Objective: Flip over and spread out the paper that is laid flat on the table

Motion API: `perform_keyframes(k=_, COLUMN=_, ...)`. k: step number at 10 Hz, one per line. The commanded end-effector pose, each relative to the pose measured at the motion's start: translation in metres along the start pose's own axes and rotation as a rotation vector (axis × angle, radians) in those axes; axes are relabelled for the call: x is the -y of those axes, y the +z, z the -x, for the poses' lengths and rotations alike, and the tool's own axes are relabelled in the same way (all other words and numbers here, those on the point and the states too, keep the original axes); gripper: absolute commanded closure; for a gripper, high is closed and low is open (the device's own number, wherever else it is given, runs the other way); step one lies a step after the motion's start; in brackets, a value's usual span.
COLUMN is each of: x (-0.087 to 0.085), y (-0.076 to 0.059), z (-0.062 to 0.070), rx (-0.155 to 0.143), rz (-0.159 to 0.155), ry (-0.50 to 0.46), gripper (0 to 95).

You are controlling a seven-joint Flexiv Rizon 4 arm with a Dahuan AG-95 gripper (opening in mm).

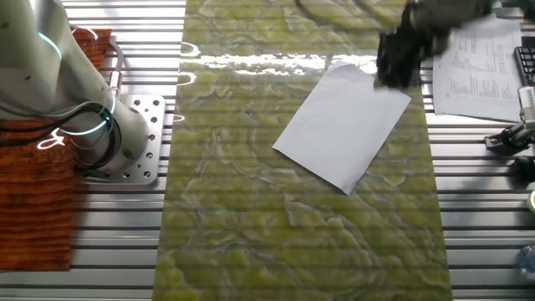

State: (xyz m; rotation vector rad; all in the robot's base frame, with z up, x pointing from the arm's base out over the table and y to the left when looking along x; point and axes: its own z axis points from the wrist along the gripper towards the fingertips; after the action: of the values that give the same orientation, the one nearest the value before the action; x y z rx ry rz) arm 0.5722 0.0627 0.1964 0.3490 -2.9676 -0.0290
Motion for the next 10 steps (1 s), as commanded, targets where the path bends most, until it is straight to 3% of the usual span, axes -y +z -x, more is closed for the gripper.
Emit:
perform_keyframes(k=1, x=-0.016, y=0.019, z=0.003, rx=0.013, rz=0.009, ry=0.157, gripper=95.0)
perform_keyframes(k=3, x=0.016, y=0.023, z=0.003, rx=0.017, rz=0.010, ry=0.121, gripper=95.0)
perform_keyframes(k=5, x=0.041, y=0.011, z=-0.007, rx=0.000, rz=0.010, ry=0.093, gripper=95.0)
perform_keyframes(k=7, x=0.041, y=0.011, z=-0.007, rx=0.006, rz=0.006, ry=0.038, gripper=95.0)
perform_keyframes(k=8, x=0.041, y=0.011, z=-0.007, rx=0.016, rz=0.040, ry=0.051, gripper=95.0)
perform_keyframes(k=10, x=0.041, y=0.011, z=-0.007, rx=0.012, rz=0.038, ry=0.187, gripper=95.0)
